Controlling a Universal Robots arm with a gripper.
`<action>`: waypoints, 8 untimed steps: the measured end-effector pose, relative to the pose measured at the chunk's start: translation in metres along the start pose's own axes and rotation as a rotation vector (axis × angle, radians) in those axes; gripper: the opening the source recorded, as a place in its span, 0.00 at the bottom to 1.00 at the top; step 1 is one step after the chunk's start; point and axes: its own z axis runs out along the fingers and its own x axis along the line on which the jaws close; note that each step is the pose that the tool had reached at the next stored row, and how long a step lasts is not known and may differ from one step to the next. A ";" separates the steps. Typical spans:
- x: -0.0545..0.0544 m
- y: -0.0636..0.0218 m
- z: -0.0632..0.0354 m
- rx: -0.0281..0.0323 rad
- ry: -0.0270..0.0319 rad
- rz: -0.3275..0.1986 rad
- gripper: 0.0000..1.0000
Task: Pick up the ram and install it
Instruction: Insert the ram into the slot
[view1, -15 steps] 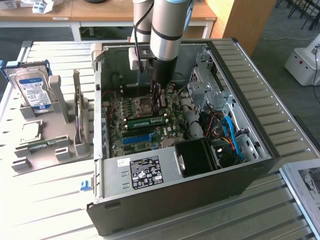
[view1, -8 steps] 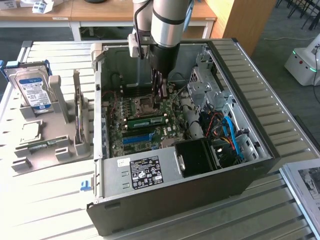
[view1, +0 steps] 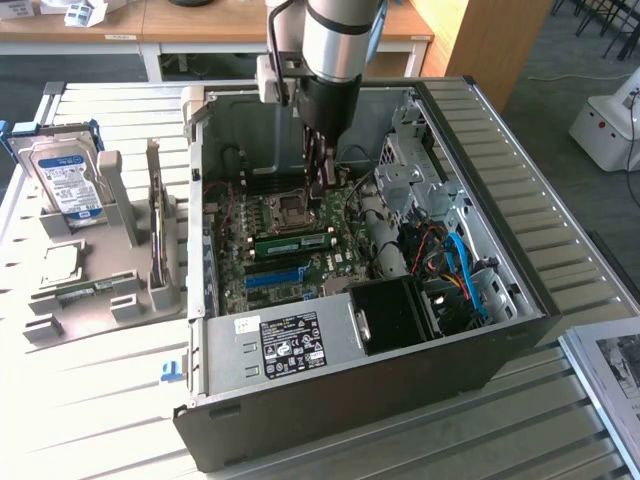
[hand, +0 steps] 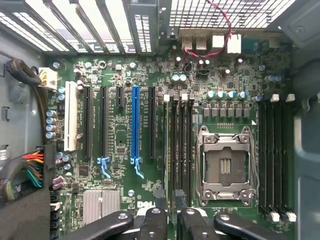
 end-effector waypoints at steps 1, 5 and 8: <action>0.000 0.0001 -0.0014 0.0000 0.0000 0.000 0.19; 0.000 0.0003 -0.0070 0.0000 0.0000 0.000 0.19; 0.000 0.0005 -0.0113 0.0000 0.0000 0.000 0.19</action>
